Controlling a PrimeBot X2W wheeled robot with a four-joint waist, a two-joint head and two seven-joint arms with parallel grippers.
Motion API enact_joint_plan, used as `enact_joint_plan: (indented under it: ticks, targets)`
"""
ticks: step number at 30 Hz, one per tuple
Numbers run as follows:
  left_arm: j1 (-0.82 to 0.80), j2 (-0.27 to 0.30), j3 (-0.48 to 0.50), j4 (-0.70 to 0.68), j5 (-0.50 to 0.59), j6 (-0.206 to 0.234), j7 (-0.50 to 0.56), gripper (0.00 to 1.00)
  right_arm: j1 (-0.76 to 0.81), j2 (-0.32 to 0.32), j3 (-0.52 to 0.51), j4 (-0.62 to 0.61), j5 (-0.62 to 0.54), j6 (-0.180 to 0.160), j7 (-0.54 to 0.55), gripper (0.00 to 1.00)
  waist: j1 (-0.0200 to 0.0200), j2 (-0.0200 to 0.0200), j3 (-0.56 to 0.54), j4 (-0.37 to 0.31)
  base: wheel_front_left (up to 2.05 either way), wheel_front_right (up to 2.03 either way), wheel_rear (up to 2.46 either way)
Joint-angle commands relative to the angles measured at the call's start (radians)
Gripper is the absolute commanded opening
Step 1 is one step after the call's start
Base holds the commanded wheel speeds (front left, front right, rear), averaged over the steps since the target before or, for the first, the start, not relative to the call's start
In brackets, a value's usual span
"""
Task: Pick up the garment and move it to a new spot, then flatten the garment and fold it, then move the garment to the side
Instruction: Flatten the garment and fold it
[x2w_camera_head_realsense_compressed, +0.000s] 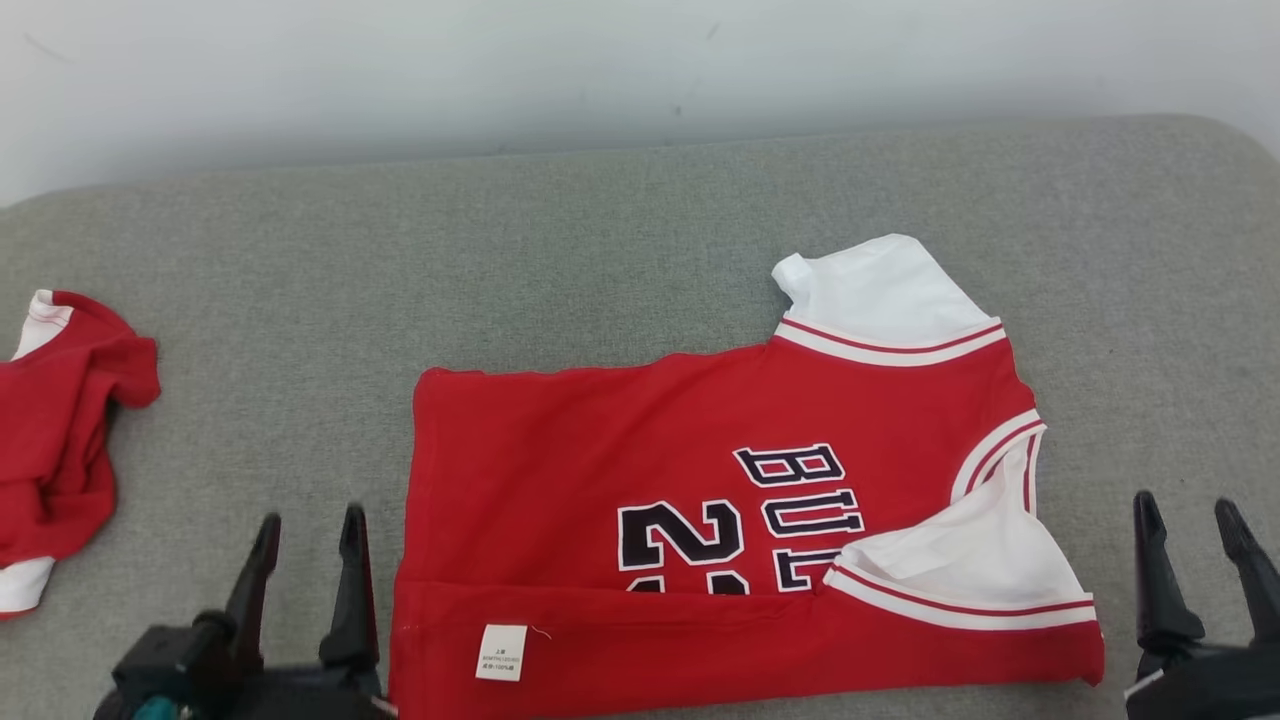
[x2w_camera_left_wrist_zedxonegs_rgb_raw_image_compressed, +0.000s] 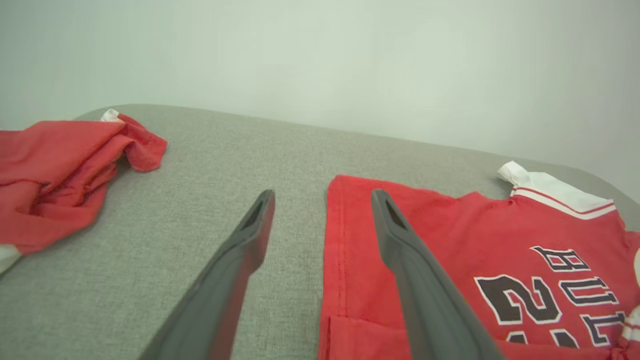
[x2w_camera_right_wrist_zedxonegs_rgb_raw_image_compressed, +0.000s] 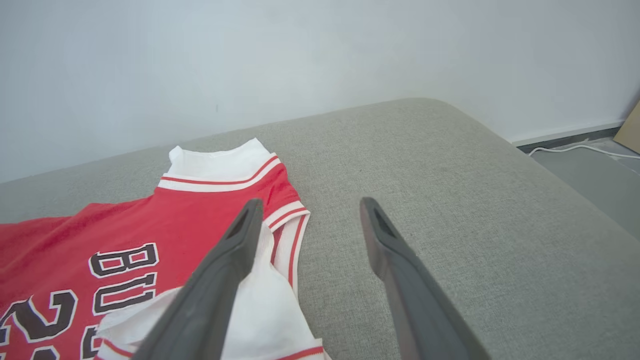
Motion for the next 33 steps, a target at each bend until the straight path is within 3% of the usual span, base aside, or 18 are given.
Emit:
enact_joint_plan:
  ticks: [1,7,10,20,29,33]
  targets:
    - [-0.013,-0.003,0.001,0.005,0.006,-0.005,-0.012,1.0,-0.006,0.001,0.002,-0.002,-0.005,-0.001,-0.009,1.0,0.0001,0.0,-0.006,0.007,0.0,0.0,0.0]
    - [-0.117,-0.02,0.007,0.083,0.041,-0.009,-0.093,1.0,-0.064,-0.013,0.067,0.006,-0.034,-0.001,-0.047,1.0,0.0001,0.0,-0.021,0.017,0.0,0.0,0.0]
    - [-0.131,-0.014,0.001,0.137,0.081,0.009,-0.122,1.0,-0.088,-0.042,0.176,0.022,-0.05,-0.001,-0.076,1.0,0.0001,0.0,-0.037,0.015,0.0,0.0,0.0]
    - [-0.033,0.011,-0.023,0.093,0.118,0.058,-0.092,1.0,-0.019,-0.028,0.207,-0.005,-0.057,-0.001,-0.079,1.0,0.0001,0.0,-0.078,0.009,0.0,0.0,0.0]
    - [-0.044,0.02,-0.035,0.085,0.112,0.052,-0.068,1.0,-0.009,-0.013,0.204,-0.017,-0.059,-0.001,-0.071,1.0,0.0001,0.0,-0.093,0.006,0.0,0.0,0.0]
    - [-0.1,0.023,-0.05,0.095,0.09,0.012,-0.045,1.0,-0.012,-0.012,0.203,-0.021,-0.058,-0.001,-0.071,1.0,0.0001,0.0,-0.084,0.003,0.0,0.0,0.0]
